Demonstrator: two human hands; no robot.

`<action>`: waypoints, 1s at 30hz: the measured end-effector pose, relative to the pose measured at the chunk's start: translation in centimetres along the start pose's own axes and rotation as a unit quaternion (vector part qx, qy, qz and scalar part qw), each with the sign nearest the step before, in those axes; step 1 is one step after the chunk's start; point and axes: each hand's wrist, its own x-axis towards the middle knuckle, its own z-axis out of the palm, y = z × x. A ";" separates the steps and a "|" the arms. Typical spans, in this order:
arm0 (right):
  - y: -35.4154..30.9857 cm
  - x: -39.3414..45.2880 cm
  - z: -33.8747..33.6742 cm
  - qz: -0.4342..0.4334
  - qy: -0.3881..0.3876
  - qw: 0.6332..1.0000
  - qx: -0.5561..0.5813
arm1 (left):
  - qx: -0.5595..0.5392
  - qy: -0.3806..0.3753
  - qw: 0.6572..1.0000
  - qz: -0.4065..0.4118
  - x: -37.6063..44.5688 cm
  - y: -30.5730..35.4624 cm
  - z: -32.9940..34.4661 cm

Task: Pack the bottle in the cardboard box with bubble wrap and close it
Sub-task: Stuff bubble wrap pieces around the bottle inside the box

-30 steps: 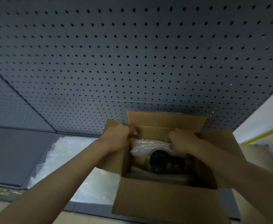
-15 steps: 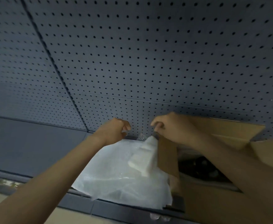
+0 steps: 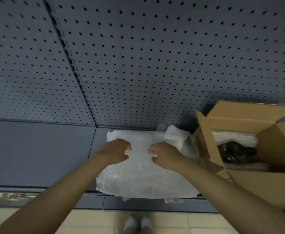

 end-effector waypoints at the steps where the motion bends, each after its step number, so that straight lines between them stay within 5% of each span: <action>1: 0.3 0.5 1.3 0.016 -0.015 1.000 0.005 | 0.003 -0.010 1.000 0.000 0.3 -0.4 1.0; 6: 0.5 2.6 6.3 0.096 -0.029 0.995 0.005 | 0.084 -0.057 0.995 -0.001 1.3 -2.0 6.2; 12: -0.1 3.3 7.4 0.116 0.004 0.993 -0.027 | 0.159 0.030 0.987 0.006 1.3 -1.9 9.1; 22: 2.1 2.8 4.3 0.153 0.131 0.973 0.115 | 0.104 0.166 0.980 0.043 -1.1 -1.1 7.2; 30: 2.4 3.7 4.5 0.161 0.071 0.978 0.115 | 0.033 0.184 0.982 0.035 -2.6 -0.5 8.7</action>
